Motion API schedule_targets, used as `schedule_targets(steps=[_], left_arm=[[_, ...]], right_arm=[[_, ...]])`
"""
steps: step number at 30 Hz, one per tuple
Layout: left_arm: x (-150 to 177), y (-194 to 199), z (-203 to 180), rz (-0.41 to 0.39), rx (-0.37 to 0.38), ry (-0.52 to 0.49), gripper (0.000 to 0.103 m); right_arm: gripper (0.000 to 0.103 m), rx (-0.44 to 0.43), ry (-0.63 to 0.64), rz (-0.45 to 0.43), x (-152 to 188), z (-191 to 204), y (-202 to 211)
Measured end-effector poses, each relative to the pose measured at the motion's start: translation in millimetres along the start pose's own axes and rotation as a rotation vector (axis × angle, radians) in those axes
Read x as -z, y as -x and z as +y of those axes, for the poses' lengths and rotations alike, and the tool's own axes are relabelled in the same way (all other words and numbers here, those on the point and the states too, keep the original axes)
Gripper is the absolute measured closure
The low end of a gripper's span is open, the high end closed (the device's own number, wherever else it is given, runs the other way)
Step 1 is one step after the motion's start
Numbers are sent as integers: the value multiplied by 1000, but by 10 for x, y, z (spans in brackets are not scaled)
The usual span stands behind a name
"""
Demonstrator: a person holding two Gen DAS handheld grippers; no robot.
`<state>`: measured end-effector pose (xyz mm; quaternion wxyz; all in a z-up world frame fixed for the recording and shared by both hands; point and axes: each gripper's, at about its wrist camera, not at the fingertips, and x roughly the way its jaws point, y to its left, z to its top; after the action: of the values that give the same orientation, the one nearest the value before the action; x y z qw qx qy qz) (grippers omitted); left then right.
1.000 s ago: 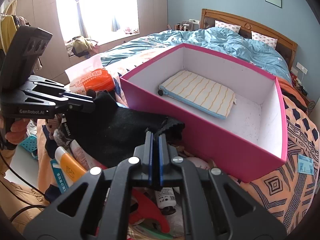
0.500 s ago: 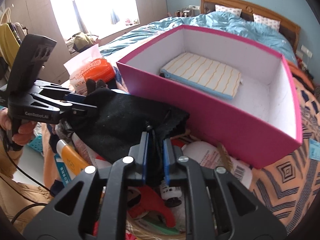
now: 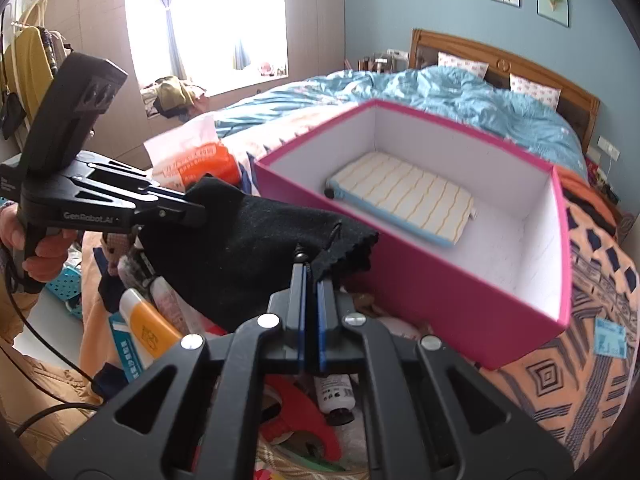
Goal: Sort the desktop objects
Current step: 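Grasp the black cloth bag with both grippers and lift it, then carry the black cloth bag with both grippers into the pink box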
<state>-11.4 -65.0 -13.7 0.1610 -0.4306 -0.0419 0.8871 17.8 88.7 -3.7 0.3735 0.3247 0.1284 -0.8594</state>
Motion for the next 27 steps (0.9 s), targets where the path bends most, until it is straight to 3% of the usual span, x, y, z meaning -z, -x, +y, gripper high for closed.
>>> schedule_targets(steps=[13,24,26,27], left_arm=[[-401,211,-152,-117,-8,-46,95],[-509,48,-105,-93,13,-20,95],[-468,7,-85,-72,25,-22,89],[-437,-31,-63,-61,10,-12,78]], right_arm=[[98,51,15,-80,-199,-39,289],[98,83,28,-105,-324,-90,339],[98,85,26,-99,-314,-104,321],[98,84,22,-96,-307,-116,310]])
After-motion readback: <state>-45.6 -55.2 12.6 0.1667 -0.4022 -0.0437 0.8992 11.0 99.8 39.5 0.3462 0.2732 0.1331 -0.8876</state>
